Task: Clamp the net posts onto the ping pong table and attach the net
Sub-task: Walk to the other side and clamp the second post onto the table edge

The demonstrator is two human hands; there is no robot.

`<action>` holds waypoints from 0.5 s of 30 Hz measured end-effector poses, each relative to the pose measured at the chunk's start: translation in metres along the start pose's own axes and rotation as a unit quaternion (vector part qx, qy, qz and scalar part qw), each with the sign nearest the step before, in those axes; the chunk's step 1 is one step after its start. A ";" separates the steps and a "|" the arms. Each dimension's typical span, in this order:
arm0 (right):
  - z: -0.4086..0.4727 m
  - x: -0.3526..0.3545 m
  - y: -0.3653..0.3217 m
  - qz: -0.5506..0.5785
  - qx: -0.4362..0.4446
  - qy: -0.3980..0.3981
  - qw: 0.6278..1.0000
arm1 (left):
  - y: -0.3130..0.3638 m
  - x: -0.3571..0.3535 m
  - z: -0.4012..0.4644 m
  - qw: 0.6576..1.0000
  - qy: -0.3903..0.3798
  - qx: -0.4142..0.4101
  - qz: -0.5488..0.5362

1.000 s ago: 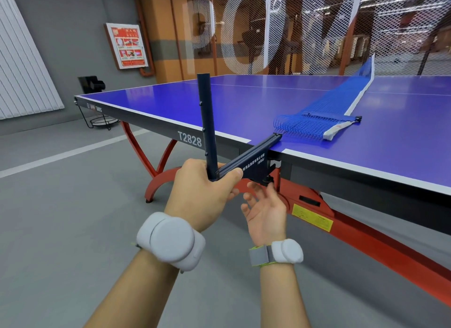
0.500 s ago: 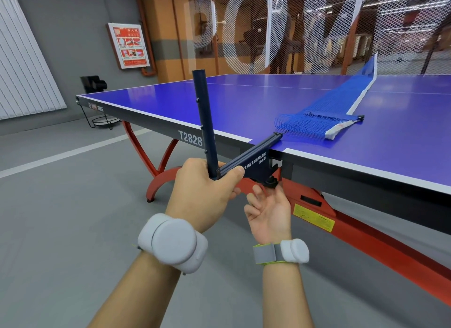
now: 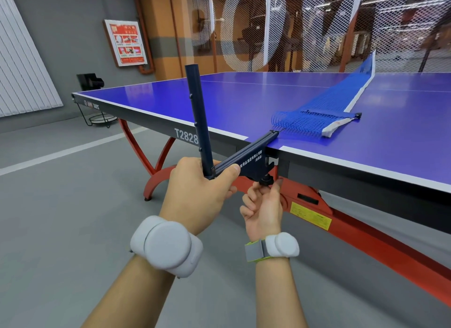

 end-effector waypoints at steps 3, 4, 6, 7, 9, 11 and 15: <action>-0.003 -0.002 0.006 0.049 0.013 -0.013 0.999 | 0.002 0.002 0.000 1.000 -0.002 -0.006 0.002; -0.003 -0.003 0.007 0.059 0.018 -0.012 0.998 | 0.002 0.002 0.000 1.000 -0.003 -0.007 0.002; -0.003 -0.005 0.005 0.052 0.014 0.002 0.999 | 0.002 0.002 0.001 1.000 -0.003 -0.005 0.002; -0.004 -0.005 0.004 0.040 0.010 0.013 0.999 | 0.001 0.002 0.001 1.000 -0.004 -0.004 0.004; -0.004 -0.005 0.001 0.012 0.008 0.025 1.000 | 0.001 0.002 0.001 1.000 -0.004 -0.004 0.006; -0.005 -0.005 0.003 0.010 0.002 0.018 1.000 | 0.001 0.002 0.002 1.000 -0.004 -0.004 0.002; -0.006 -0.009 0.006 0.056 0.010 -0.011 0.998 | 0.002 0.001 0.002 1.000 -0.009 -0.007 -0.001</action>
Point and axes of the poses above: each hand's wrist, its own z-axis towards the middle knuckle, its own x-axis out of the back of the hand, y = z × x, the point moved 4 cm from there along z, towards the middle knuckle, and after that the axes turned 14 degrees about y, right-handed, at the moved point
